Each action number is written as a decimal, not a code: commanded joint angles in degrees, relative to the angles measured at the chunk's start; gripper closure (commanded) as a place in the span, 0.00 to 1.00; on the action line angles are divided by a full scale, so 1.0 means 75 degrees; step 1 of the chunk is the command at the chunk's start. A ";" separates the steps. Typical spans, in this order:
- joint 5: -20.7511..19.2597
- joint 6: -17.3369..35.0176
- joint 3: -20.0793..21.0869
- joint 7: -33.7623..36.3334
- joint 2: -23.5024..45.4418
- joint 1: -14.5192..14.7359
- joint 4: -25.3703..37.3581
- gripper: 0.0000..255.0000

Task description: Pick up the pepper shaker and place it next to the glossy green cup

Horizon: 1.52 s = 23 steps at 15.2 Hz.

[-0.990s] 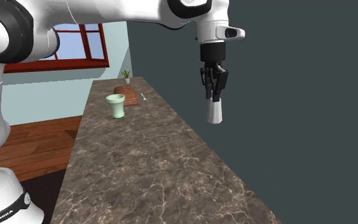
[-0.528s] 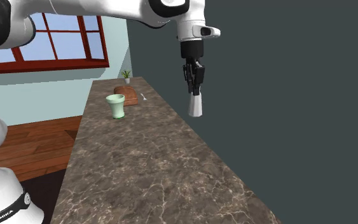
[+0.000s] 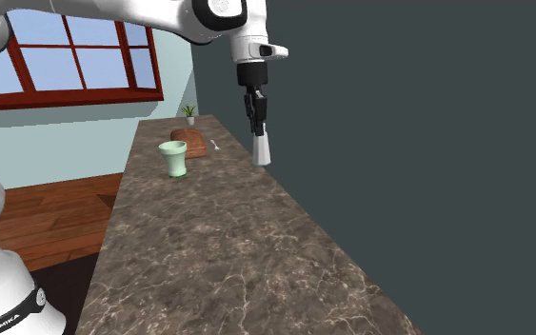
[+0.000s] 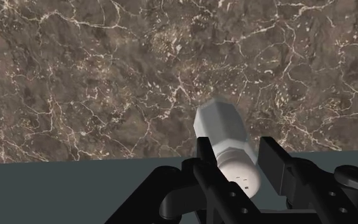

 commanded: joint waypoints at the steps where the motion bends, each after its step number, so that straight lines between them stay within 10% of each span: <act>1: -0.0017 -0.0035 0.0158 0.0359 -0.0223 0.0193 -0.0229 1.00; 23: -0.0004 -0.0524 0.2096 0.4262 -0.0405 0.2189 -0.0374 1.00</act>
